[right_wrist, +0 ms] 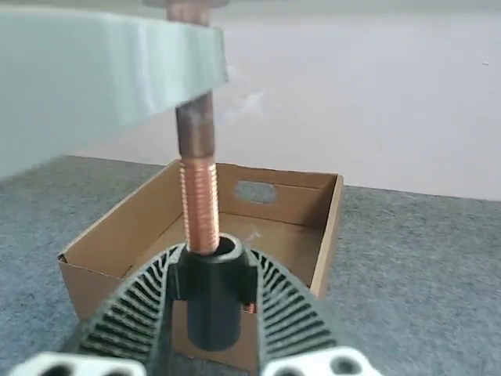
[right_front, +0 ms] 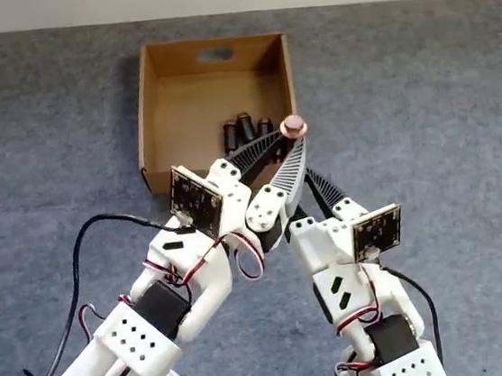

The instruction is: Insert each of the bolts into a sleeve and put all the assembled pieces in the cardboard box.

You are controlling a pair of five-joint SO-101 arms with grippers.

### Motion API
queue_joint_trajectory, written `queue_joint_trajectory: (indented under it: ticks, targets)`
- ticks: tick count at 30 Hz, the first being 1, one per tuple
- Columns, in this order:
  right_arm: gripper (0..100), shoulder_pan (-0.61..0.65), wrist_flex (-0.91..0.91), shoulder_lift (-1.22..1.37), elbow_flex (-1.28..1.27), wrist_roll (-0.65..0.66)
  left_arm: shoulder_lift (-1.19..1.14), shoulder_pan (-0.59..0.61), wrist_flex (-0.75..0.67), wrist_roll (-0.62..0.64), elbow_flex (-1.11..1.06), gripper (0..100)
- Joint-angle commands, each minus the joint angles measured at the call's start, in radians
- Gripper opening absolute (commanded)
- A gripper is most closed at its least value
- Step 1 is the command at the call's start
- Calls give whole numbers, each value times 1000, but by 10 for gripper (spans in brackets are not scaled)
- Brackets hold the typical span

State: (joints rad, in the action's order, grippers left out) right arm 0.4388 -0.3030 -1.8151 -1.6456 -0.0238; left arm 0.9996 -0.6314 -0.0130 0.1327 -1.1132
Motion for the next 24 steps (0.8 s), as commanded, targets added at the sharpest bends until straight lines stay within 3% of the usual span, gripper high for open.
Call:
queue_joint_trajectory:
  ticks: [1, 12, 24]
  targets:
    - [7, 2, 22, -16, 10, 12, -42, -8, 3, 6, 54, 8]
    - [7, 1, 27, -18, -25, 17, -90, -7, 12, 9, 76, 8]
    - [7, -45, 27, -18, -22, 17, -1, 19, 275, 9, 77, 8]
